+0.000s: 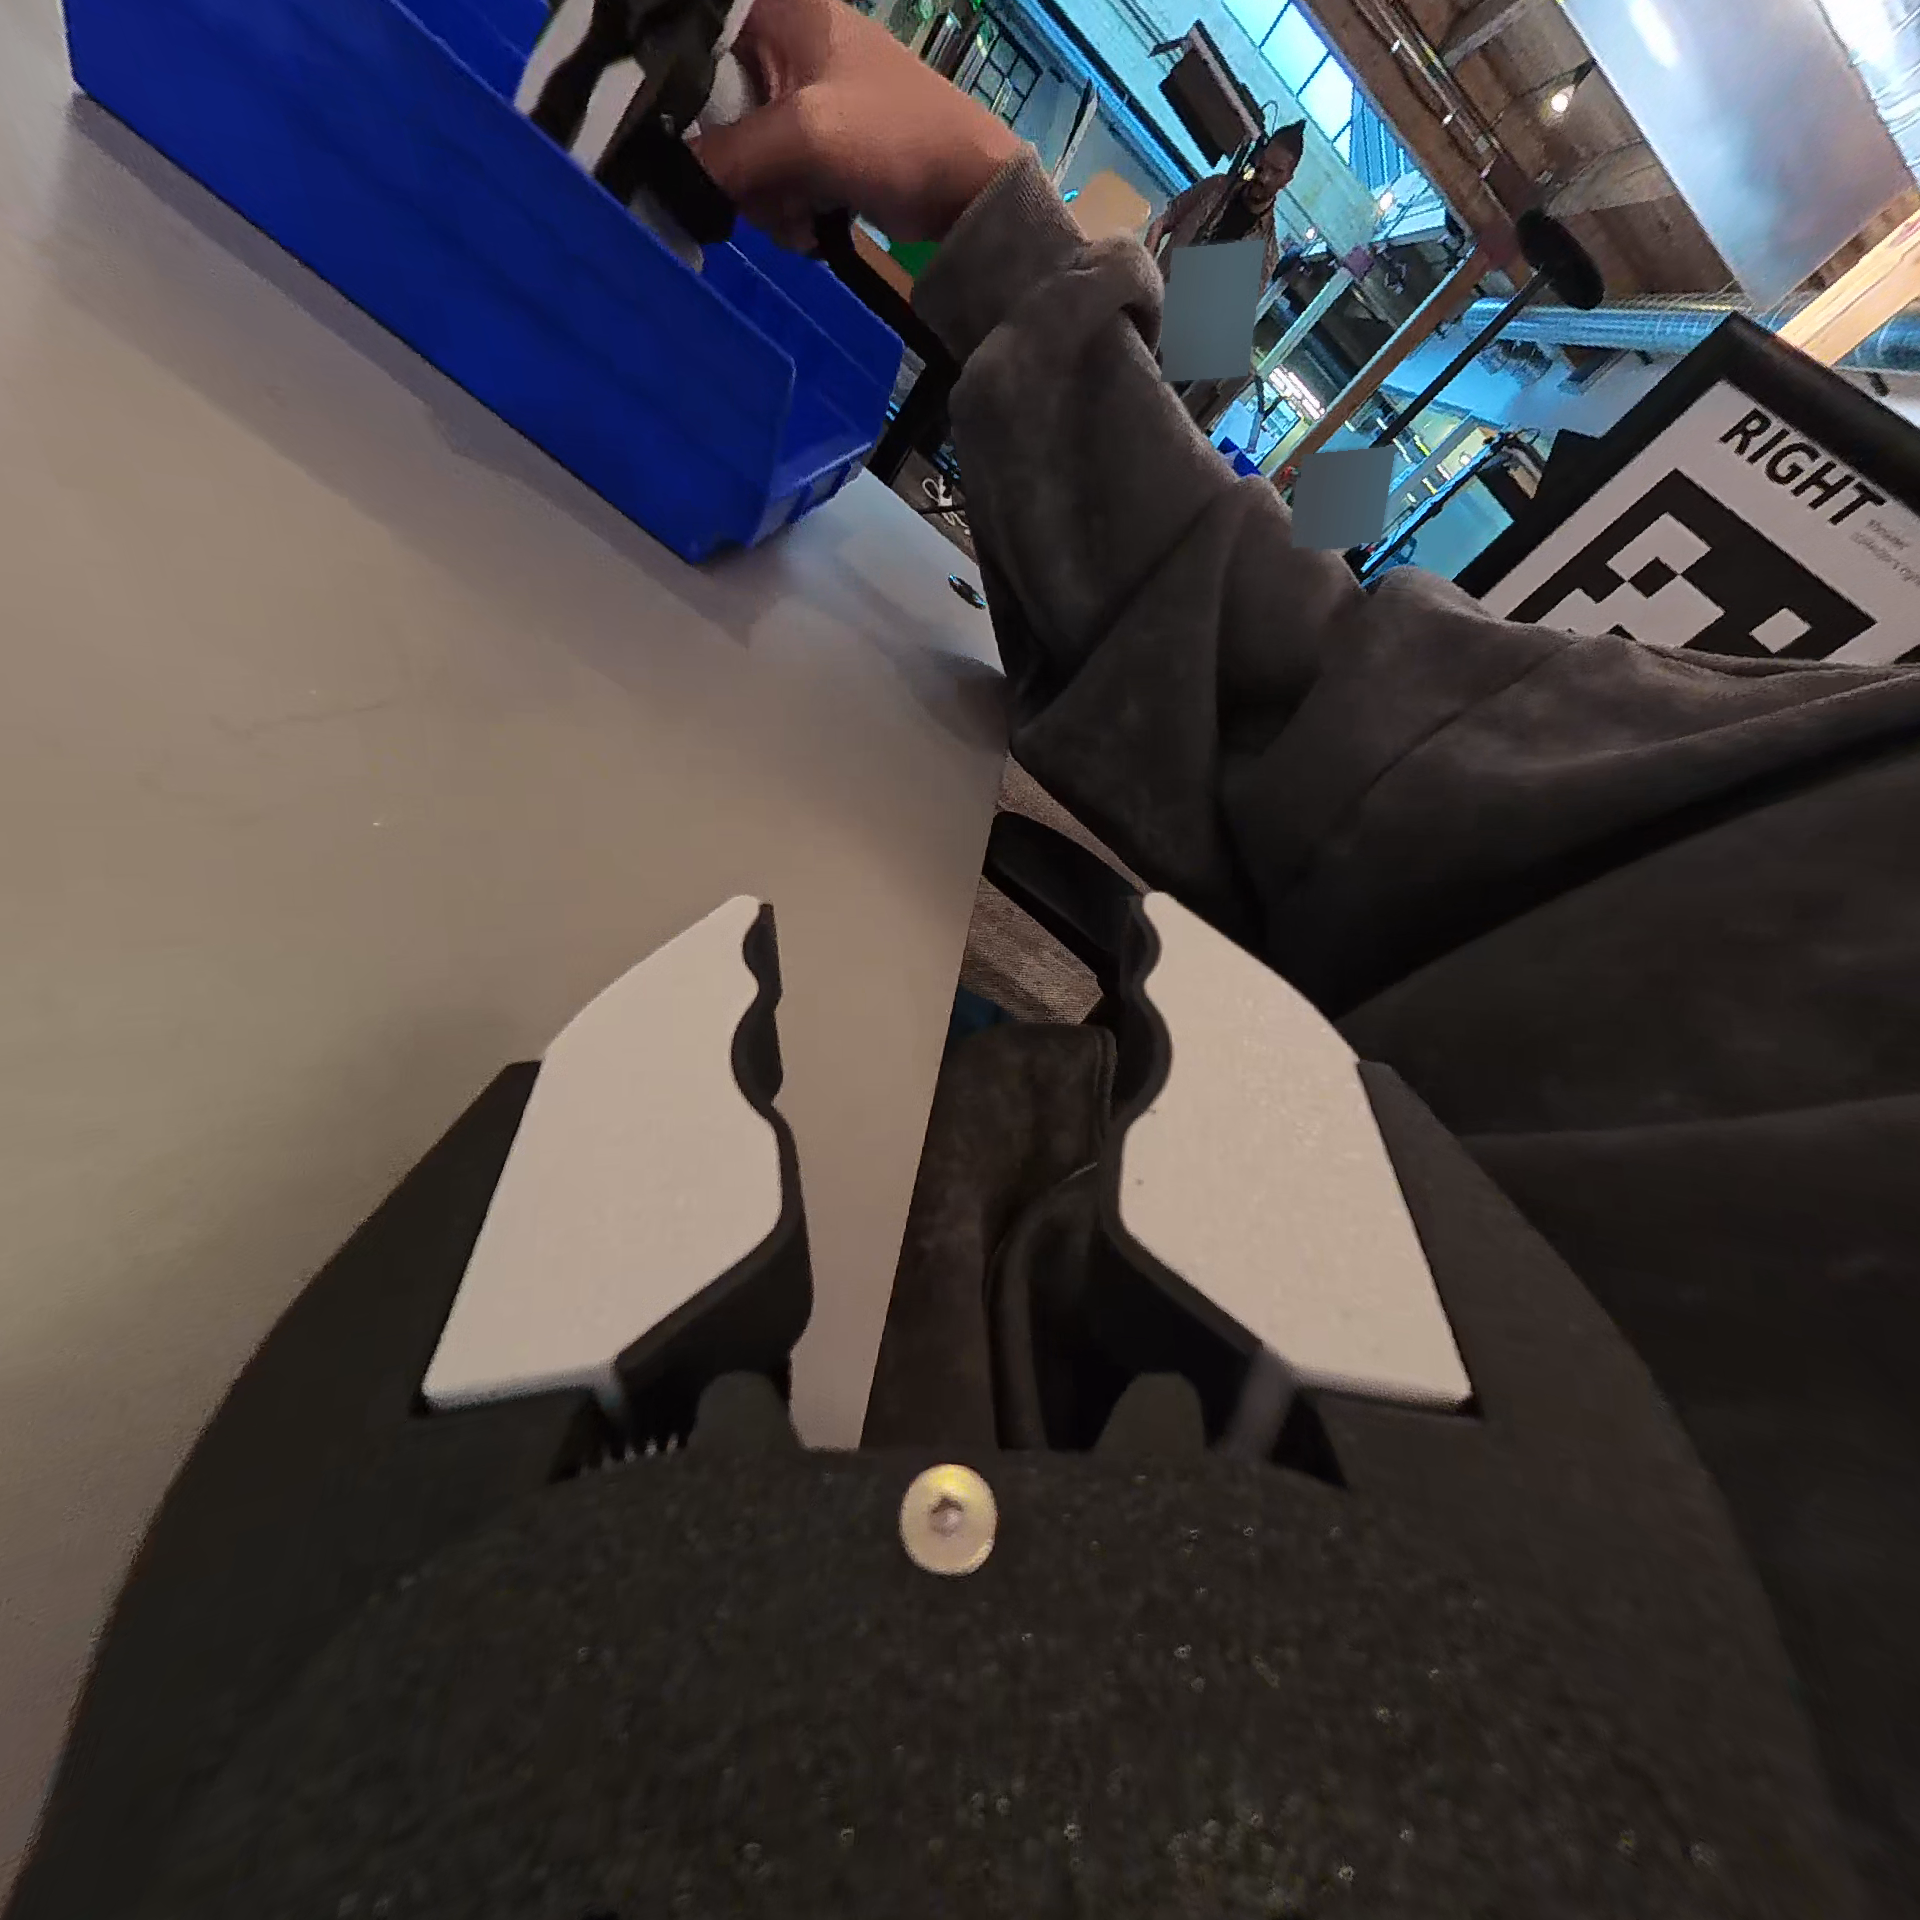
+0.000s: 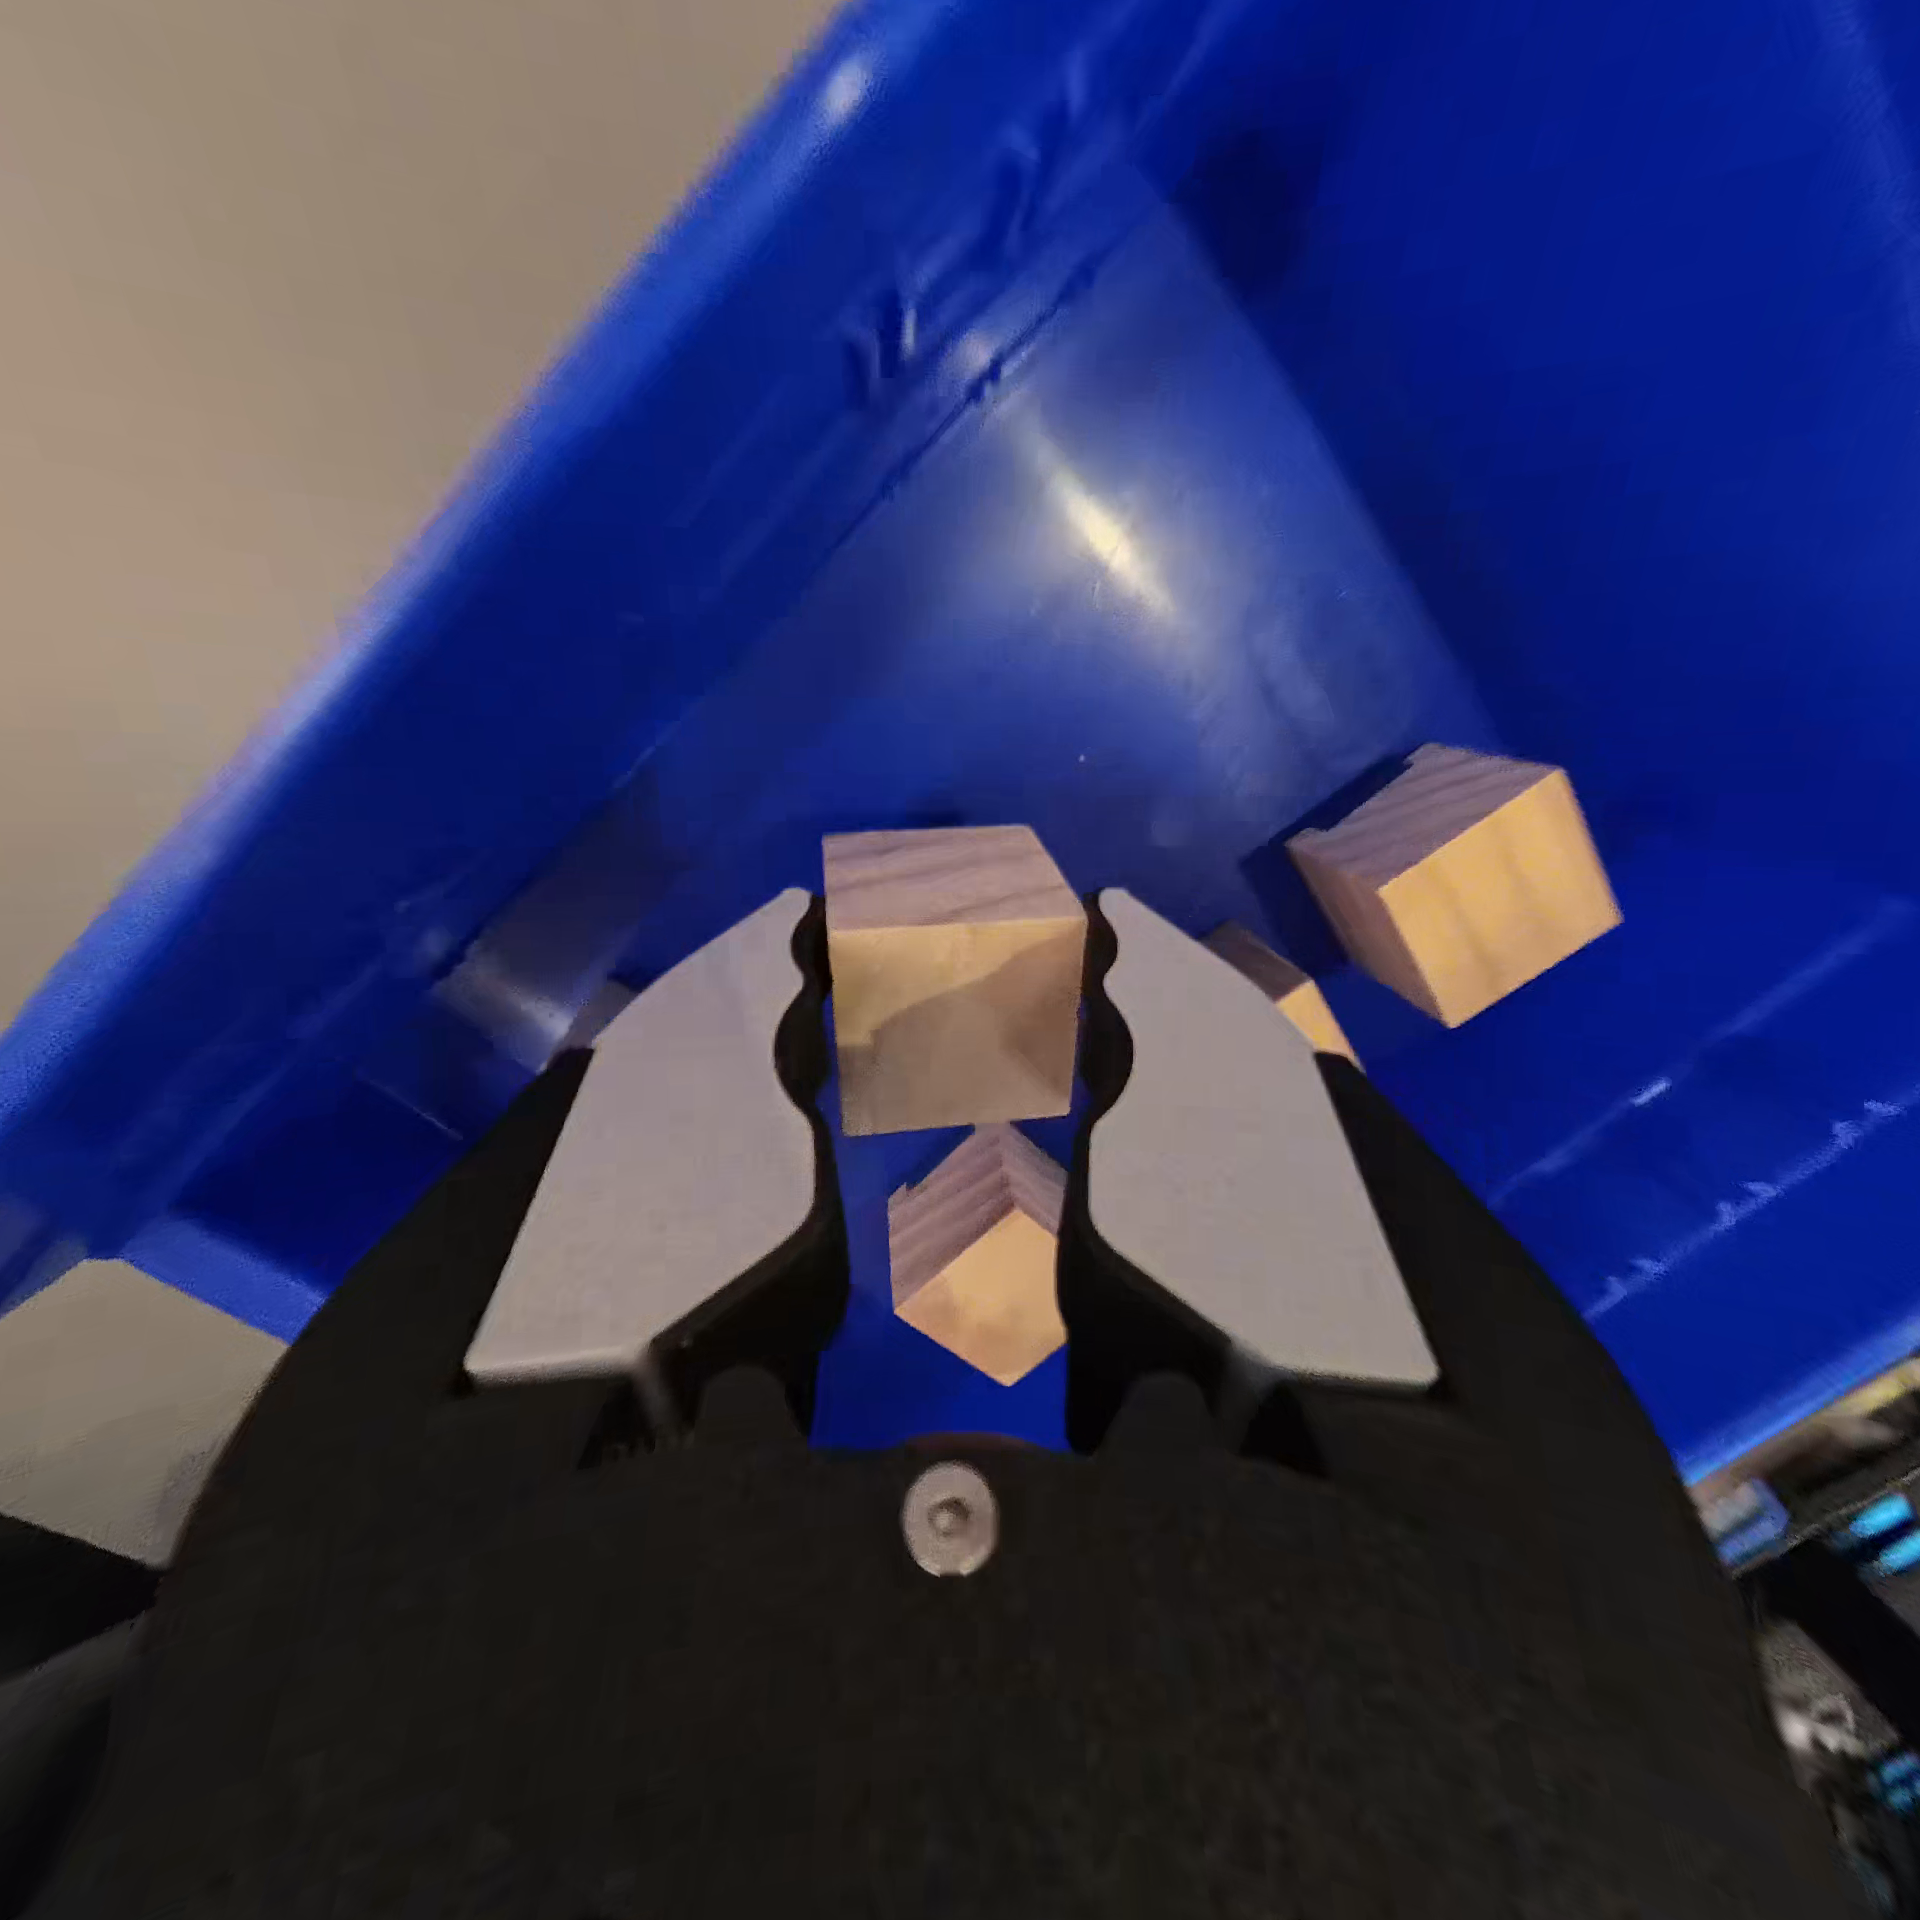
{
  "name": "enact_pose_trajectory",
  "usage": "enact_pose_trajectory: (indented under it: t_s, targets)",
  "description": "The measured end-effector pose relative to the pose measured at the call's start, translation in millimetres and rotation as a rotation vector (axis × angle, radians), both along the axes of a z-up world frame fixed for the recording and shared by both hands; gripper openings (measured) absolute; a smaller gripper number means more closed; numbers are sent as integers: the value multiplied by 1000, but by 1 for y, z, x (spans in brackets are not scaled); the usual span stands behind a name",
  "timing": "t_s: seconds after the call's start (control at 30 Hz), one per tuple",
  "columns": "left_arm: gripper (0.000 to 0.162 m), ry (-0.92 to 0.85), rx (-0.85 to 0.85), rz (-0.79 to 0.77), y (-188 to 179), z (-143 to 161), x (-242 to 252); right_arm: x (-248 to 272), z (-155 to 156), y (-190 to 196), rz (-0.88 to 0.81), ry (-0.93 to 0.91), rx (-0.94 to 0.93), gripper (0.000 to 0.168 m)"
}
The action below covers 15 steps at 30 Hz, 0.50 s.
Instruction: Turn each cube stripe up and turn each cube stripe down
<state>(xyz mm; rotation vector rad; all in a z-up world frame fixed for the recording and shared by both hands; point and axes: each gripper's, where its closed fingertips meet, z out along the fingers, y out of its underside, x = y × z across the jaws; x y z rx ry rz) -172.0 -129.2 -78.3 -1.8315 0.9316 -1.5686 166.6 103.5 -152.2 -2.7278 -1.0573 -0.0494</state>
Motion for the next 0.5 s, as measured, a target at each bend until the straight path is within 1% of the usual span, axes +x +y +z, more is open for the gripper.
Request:
enact_pose_trajectory:
  t_s: [0.1, 0.23, 0.3, 0.33, 0.37, 0.4, 0.43, 0.5]
  targets:
    - [63, 2, -18, -12, -1, -2, 1, 10, -16, -9, -32, -45, -65, 46]
    - [63, 19, -2, -19, -4, -4, 3, 19, -29, -21, -67, -76, -115, 45]
    - [63, 27, -1, -26, -6, -5, 5, 15, -28, -18, -58, -52, -81, 46]
    - [63, 26, -4, -30, -6, -5, 6, 13, -24, -17, -55, -30, -61, 52]
    - [63, 25, -6, -28, -6, -5, 6, 11, -18, -15, -58, -2, -36, 63]
    - [63, 24, -6, -25, -6, -5, 6, 8, -7, -14, -65, 29, 0, 65]
    - [63, 25, -5, -22, -6, -4, 6, 7, 8, -12, -73, 56, 59, 65]
    - [63, 29, 8, -3, -3, -4, 4, -1, 49, -10, -84, 116, 241, 67]
